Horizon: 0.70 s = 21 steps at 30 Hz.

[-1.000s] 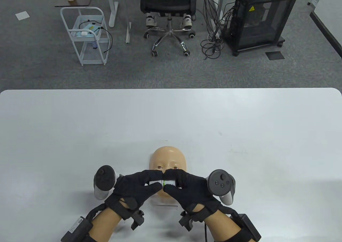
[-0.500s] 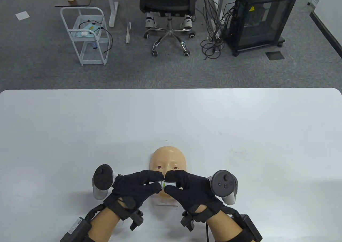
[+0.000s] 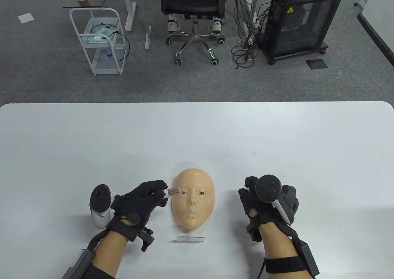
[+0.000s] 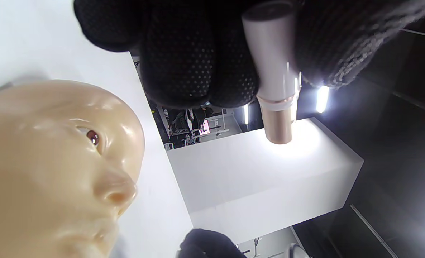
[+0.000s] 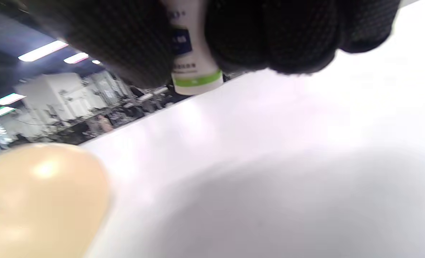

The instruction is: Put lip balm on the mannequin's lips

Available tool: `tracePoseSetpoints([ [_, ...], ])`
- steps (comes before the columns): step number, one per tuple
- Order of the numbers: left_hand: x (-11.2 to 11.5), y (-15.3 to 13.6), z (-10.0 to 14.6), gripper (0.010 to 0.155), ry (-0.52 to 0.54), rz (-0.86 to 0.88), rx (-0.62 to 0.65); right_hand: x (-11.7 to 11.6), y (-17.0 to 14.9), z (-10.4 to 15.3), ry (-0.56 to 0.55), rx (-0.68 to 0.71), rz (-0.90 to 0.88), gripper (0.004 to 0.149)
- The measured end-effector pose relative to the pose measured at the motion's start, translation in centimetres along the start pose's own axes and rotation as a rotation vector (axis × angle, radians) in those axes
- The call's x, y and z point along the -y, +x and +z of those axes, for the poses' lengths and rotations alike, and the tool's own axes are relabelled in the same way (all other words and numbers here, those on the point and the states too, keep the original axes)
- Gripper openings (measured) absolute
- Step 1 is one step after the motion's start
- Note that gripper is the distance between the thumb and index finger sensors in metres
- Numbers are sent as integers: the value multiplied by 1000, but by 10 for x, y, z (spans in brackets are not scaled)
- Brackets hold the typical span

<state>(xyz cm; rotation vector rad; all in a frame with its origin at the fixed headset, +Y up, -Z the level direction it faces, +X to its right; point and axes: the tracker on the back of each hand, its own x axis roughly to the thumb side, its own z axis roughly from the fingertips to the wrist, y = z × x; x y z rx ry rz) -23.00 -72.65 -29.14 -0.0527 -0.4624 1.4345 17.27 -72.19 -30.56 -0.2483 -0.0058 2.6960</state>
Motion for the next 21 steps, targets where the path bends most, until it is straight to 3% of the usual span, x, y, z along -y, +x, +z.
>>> tracePoseSetpoints([
  [2,1,0,0,53,0,-10,-2,-8,-4,-5,34,-41,97,55],
  [12,-1,0,1,52,7,-22,-7,-22,-19,-15,107,-204,204,55],
  [21,-1,0,1,52,-1,-24,-6,-26,-21,-17,126,-217,217,57],
])
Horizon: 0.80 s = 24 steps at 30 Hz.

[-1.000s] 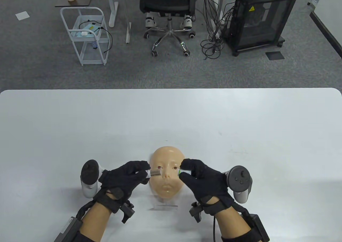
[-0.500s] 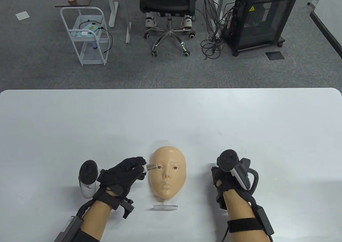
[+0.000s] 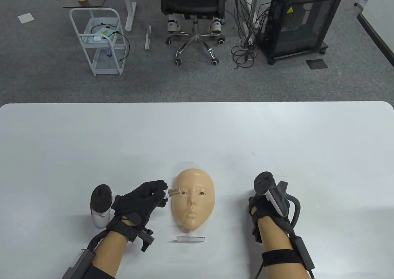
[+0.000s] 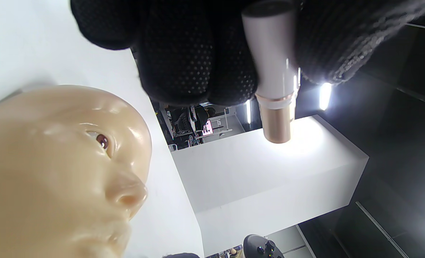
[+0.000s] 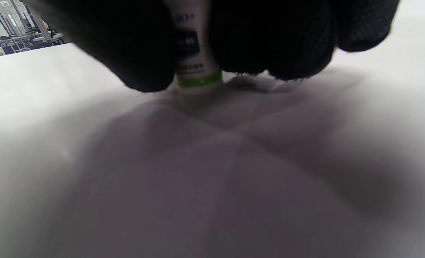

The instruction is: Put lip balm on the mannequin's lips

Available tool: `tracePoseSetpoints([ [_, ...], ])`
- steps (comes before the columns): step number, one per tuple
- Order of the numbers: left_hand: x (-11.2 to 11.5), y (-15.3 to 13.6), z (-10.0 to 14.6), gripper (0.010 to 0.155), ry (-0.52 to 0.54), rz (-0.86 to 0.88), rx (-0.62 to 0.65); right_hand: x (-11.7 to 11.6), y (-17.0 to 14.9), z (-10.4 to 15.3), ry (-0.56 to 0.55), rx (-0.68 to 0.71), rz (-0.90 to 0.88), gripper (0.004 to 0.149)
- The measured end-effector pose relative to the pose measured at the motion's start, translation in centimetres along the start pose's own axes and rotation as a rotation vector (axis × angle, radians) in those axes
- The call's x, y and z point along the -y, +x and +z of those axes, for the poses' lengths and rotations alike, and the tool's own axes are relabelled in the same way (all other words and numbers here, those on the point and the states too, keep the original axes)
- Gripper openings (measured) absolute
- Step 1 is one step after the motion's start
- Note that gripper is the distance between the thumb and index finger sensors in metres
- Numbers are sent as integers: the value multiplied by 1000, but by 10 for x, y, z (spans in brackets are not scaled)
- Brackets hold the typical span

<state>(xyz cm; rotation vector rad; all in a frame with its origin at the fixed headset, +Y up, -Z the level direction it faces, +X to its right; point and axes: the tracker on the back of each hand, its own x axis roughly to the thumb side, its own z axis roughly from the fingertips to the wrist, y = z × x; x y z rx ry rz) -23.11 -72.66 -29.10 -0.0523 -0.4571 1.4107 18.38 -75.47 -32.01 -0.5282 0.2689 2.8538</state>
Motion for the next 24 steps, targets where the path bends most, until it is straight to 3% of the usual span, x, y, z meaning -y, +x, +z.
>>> tracePoseSetpoints([
  [5,-1,0,0,52,3,3,-1,2,0,2,37,-1,4,73],
  [10,2,0,0,52,-17,15,-17,27,5,22,-109,62,-39,85],
  [12,4,-1,0,53,-2,53,-30,40,14,37,-226,172,-128,83],
  [14,8,-5,0,52,-7,183,-69,48,28,57,-328,396,-225,79],
  [16,14,-10,0,52,-42,310,-130,48,45,75,-381,705,-402,76],
  [19,20,-13,0,49,-102,326,-185,35,64,94,-126,990,-721,76],
  [21,26,-13,0,49,-125,313,-218,30,74,103,-82,1072,-781,77],
  [24,39,-15,2,50,-158,308,-262,25,84,114,-182,1135,-630,79],
])
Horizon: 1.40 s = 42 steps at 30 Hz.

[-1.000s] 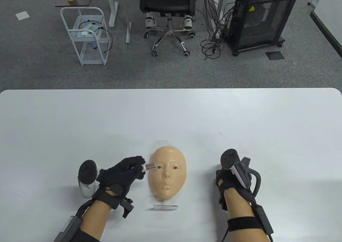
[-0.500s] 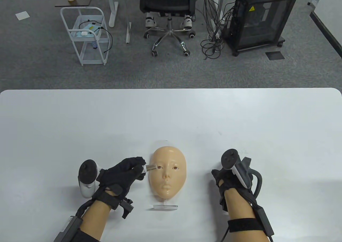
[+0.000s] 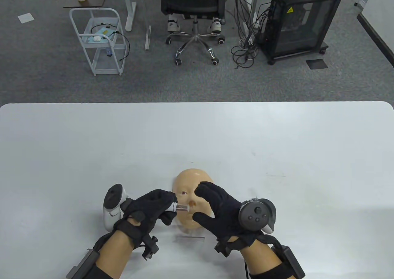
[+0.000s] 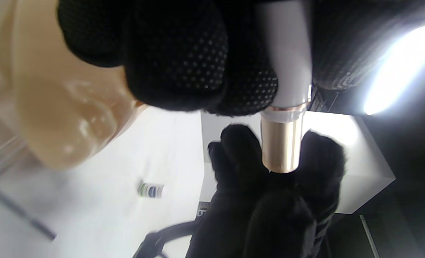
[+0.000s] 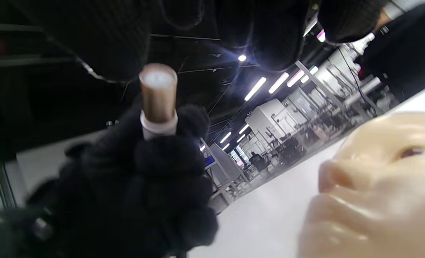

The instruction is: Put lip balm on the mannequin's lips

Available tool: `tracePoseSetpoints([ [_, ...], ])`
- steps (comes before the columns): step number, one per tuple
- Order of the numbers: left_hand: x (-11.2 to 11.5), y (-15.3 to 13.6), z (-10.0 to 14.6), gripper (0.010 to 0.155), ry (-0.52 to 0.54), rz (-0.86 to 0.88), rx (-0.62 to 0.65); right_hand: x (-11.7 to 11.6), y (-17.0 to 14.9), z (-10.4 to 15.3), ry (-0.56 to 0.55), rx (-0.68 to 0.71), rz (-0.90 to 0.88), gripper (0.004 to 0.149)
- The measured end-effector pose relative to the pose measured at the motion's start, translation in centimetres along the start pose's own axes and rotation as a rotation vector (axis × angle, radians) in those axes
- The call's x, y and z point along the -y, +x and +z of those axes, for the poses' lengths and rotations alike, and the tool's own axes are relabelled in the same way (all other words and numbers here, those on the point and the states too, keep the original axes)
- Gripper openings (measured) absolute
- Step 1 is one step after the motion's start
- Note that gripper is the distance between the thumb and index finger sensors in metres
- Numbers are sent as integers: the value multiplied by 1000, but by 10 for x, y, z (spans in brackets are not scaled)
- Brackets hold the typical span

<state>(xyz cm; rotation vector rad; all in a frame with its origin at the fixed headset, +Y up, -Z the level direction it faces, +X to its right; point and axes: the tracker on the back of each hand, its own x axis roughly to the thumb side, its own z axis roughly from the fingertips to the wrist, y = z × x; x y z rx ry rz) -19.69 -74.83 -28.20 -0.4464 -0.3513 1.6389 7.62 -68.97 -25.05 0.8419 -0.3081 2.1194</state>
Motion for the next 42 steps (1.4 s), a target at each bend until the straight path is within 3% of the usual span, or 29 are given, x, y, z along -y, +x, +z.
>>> tracePoseSetpoints([
  [4,13,-9,-2,51,-24,39,-56,-9,9,-1,27,99,44,72],
  [7,18,-18,-2,52,-52,171,-102,-9,17,-1,-10,192,151,61],
  [12,19,-15,-2,50,-60,137,-84,-12,19,0,-30,213,80,55],
  [16,19,-3,-2,47,-48,7,42,-12,6,-1,-33,77,-121,54],
  [25,30,42,11,48,22,-676,551,-21,-28,2,31,-360,-644,56],
  [28,34,48,14,48,7,-778,611,-23,-32,3,47,-410,-722,56],
  [33,29,42,10,48,-16,-685,578,-25,-35,5,71,-439,-754,57],
  [36,19,31,5,50,0,-396,506,-23,-42,6,106,-379,-925,67],
  [38,10,25,3,50,18,-274,452,-13,-45,6,62,-342,-842,71],
  [42,-9,14,0,50,85,-140,388,8,-40,5,-13,-201,-521,63],
])
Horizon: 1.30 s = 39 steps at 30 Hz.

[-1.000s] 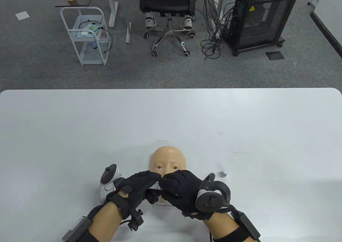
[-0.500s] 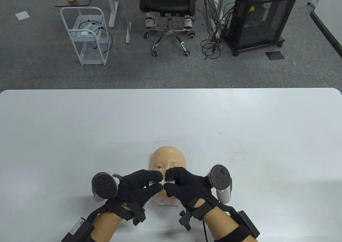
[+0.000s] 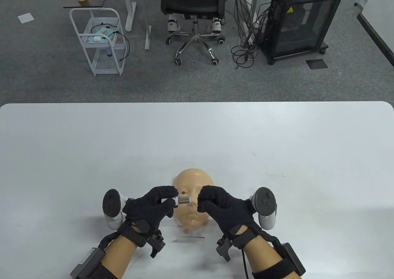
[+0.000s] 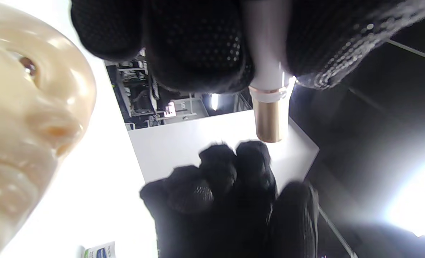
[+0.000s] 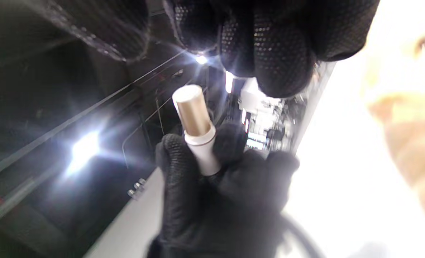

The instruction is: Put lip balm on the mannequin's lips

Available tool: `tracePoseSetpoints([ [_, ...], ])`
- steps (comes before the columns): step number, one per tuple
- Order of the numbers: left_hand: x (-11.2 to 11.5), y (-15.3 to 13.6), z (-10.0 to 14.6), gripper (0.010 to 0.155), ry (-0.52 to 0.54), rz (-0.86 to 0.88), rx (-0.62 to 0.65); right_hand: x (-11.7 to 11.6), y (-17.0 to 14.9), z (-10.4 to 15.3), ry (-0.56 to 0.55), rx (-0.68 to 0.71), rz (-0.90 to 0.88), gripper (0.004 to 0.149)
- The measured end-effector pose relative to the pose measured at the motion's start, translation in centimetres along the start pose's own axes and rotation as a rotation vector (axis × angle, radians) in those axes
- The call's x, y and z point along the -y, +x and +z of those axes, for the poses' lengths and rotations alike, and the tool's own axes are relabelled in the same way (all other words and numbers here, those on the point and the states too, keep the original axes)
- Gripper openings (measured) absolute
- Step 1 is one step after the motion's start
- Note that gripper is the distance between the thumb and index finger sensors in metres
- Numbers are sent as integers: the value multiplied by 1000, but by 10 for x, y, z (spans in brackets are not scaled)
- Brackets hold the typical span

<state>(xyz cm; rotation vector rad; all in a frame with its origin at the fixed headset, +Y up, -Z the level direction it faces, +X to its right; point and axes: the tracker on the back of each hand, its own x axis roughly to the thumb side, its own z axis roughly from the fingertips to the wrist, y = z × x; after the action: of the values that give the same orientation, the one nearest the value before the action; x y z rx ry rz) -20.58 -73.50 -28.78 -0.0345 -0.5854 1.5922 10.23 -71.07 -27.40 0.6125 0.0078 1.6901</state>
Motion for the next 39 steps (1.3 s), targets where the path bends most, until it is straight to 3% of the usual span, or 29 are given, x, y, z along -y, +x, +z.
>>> tracePoseSetpoints([
  [7,-17,1,2,49,104,13,-26,-5,-2,-16,-104,-101,300,69],
  [11,-19,0,2,49,114,-24,-32,-14,-15,-37,-40,-262,494,79],
  [16,-19,2,2,48,108,-98,-30,-21,-51,-61,69,-487,603,95],
  [19,-15,9,0,47,75,-248,-13,-22,-68,-69,49,-568,604,103],
  [27,22,14,-3,48,-67,-548,4,-27,-81,-70,64,-578,565,102],
  [33,45,13,-5,49,-144,-662,22,-26,-83,-68,55,-574,537,100],
  [39,53,7,-7,49,-172,-732,15,-26,-83,-69,61,-567,526,100],
])
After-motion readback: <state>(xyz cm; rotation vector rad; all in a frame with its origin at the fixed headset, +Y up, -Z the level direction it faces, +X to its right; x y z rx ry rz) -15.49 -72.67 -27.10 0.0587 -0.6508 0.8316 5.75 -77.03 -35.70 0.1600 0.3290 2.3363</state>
